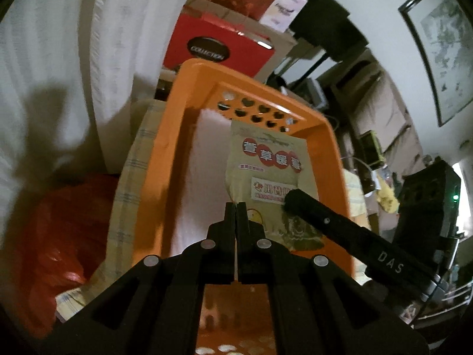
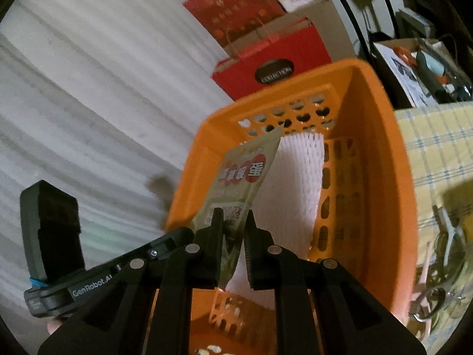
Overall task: Organize objects
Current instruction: 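Lower the gold pouch onto the foam sheet in the basket, open right gripper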
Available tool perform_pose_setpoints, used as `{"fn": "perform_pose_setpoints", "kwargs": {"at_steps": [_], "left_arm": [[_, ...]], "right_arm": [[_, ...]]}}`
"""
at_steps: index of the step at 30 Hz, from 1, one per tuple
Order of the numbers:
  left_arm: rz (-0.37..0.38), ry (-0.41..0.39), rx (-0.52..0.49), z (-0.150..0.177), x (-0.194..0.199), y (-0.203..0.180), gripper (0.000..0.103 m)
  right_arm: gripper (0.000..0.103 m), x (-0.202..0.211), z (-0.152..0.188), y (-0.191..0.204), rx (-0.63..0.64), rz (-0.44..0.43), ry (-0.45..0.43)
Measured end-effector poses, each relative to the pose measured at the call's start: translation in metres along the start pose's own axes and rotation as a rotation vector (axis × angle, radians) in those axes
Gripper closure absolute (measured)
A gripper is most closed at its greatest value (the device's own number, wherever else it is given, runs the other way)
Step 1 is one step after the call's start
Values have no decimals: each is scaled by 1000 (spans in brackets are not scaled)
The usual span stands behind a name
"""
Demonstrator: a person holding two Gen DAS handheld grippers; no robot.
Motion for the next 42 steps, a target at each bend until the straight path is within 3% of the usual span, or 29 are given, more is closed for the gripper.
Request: {"fn": "perform_pose_setpoints", "kwargs": {"at_steps": [12,21,27,31,36,40,42], "left_arm": [[-163,1,-95,-1,-25,-5,103],[-189,29,-93,3,-33,-10,102],[-134,47,-36,2,-26,-6,101],[-98,17,-21,1,-10,-5,90],[-91,-14,-40,3,5,-8,83],[-90,-36,-68,9,14,-14,57],[-96,-57,-89,12,20,-20,51]], "right_arm": [[89,-30,4,-10,-41,85,90],[83,-39,1,-17,-59,161,143],[77,-32,-2,-18,-46,205,120],[58,-25,-3,-19,-52,201,116],[57,-16,-4,-17,-58,178,103],[57,-2,-5,-8,-27,160,88],[57,8,-5,-2,1,166,77]]}}
Point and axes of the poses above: each gripper's, at about its wrist camera, not at the fingertips, and x roughly against the way its jaws point, y to its left, z to its underside, the point moved 2 cm from there along -x, roughly the way its jaws point, and after that the axes turned 6 degrees about x, right-handed, at the moved point
